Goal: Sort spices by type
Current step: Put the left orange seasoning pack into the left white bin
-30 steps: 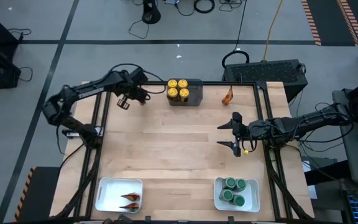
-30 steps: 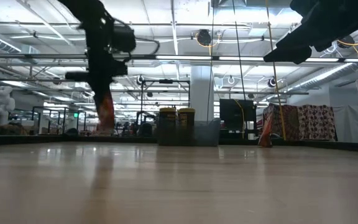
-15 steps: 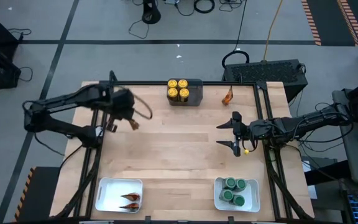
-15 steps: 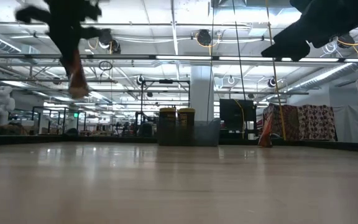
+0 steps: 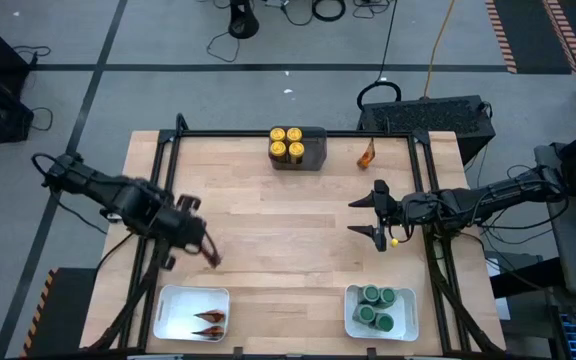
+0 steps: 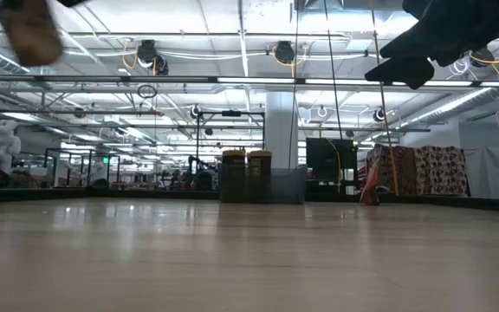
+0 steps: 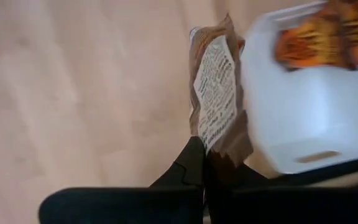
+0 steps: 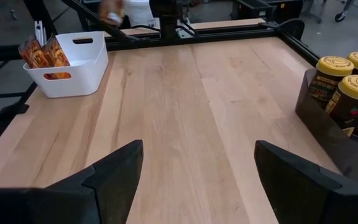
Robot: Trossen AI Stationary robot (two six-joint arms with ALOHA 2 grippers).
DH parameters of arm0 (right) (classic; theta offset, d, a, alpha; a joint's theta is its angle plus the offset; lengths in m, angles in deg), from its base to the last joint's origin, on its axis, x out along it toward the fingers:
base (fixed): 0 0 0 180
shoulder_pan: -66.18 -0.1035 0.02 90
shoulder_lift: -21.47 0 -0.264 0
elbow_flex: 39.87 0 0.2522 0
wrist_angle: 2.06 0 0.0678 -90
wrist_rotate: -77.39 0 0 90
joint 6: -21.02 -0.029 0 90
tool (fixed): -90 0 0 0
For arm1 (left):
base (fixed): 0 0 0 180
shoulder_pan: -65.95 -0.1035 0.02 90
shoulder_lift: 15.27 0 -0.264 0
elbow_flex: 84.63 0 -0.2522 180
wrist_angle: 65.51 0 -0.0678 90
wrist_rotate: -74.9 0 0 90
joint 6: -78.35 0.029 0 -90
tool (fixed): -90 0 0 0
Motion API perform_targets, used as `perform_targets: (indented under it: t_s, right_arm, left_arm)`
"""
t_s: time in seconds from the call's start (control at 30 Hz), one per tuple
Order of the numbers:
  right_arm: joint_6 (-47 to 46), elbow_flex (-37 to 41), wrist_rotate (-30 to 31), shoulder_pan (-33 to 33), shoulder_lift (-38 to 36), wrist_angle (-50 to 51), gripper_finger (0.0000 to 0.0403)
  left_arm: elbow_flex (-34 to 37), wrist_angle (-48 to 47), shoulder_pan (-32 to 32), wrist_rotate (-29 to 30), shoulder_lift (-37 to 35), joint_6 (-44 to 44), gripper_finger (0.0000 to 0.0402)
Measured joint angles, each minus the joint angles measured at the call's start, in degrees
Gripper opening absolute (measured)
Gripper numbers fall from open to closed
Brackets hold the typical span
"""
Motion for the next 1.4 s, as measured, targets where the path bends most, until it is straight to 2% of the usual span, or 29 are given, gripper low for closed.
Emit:
perform_targets:
  t_s: [0.23,0.53,0.67,1.03,1.4]
  right_arm:
    - [-1.2,0.0,0.0,0.0,0.0,0.0,0.0292]
    - [-1.8,0.0,0.0,0.0,0.0,-1.6,0.0292]
    - [-1.6,0.0,0.0,0.0,0.0,-2.6,0.0292]
    - [-1.1,0.0,0.0,0.0,0.0,-2.5,0.0292]
    - [0.4,0.0,0.0,0.0,0.0,-2.5,0.0292]
  left_arm:
    - [-1.0,0.1,12.9,-3.0,4.6,-15.1,0.0000]
    - [-1.0,0.1,21.1,-11.3,10.4,-27.5,0.0000]
    - [-1.0,0.5,22.7,-14.8,12.8,-31.0,0.0000]
    - [-1.0,3.7,23.2,-24.9,22.0,-31.3,0.0000]
    - [-1.0,10.2,23.4,-25.6,26.2,-31.3,0.0000]
